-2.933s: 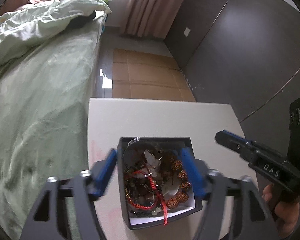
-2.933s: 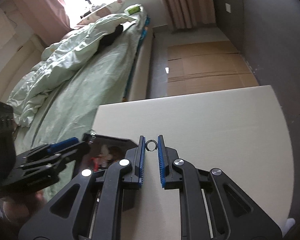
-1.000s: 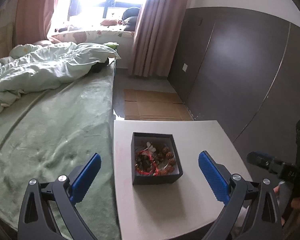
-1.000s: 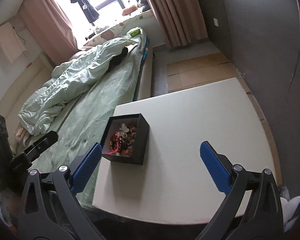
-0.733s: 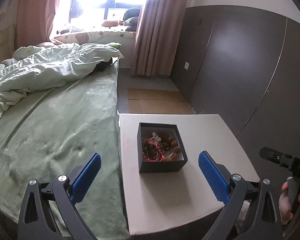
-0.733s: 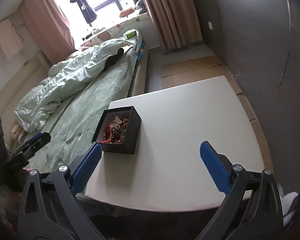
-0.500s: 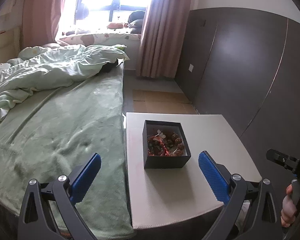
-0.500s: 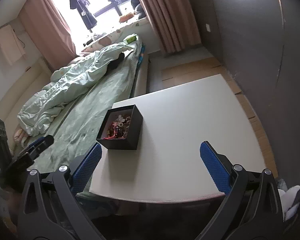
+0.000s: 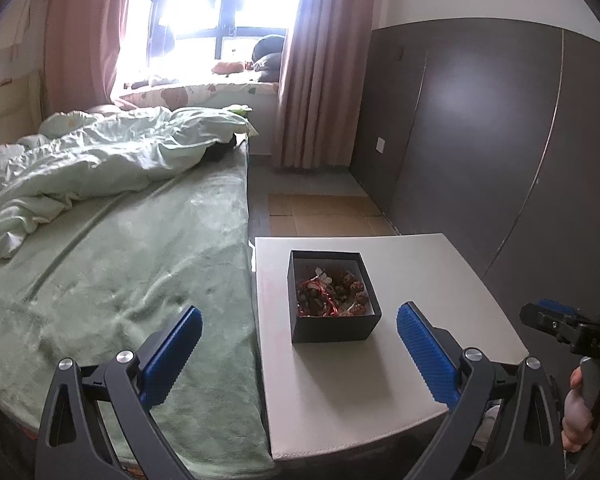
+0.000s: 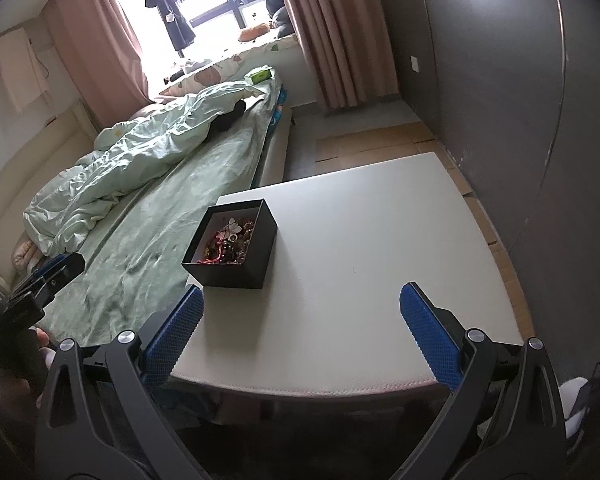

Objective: Organize jewelry

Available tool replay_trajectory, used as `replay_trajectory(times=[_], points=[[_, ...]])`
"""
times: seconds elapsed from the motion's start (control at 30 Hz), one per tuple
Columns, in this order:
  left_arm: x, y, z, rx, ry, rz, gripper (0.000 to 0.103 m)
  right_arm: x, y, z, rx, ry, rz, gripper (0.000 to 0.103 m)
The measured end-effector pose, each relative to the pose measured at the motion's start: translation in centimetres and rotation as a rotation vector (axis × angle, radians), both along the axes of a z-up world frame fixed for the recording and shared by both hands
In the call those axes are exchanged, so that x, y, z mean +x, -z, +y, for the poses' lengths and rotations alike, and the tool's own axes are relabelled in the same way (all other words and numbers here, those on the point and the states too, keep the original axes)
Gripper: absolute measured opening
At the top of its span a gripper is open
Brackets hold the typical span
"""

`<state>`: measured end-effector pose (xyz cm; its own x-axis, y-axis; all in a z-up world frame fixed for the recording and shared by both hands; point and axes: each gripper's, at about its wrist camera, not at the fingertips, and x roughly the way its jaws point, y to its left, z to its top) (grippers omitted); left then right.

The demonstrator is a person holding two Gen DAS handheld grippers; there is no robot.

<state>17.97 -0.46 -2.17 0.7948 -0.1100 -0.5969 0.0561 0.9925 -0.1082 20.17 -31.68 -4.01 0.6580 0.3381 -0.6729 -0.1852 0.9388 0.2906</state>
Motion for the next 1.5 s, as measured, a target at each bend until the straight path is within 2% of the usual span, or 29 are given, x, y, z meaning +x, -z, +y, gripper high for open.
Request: replay_trajectory(times=[0.67,1.5], points=[[2.3,0.1,1.3,-0.006,-0.002,-0.001,0.095,2.4,1.1,1.5,-0.062,-0.009,0.019,0.098],[1.1,-0.6,1.0,-0.004,0.001,-0.035,0.095,2.2,1.1,1.4,-0.064,-0.002,0.006,0.098]])
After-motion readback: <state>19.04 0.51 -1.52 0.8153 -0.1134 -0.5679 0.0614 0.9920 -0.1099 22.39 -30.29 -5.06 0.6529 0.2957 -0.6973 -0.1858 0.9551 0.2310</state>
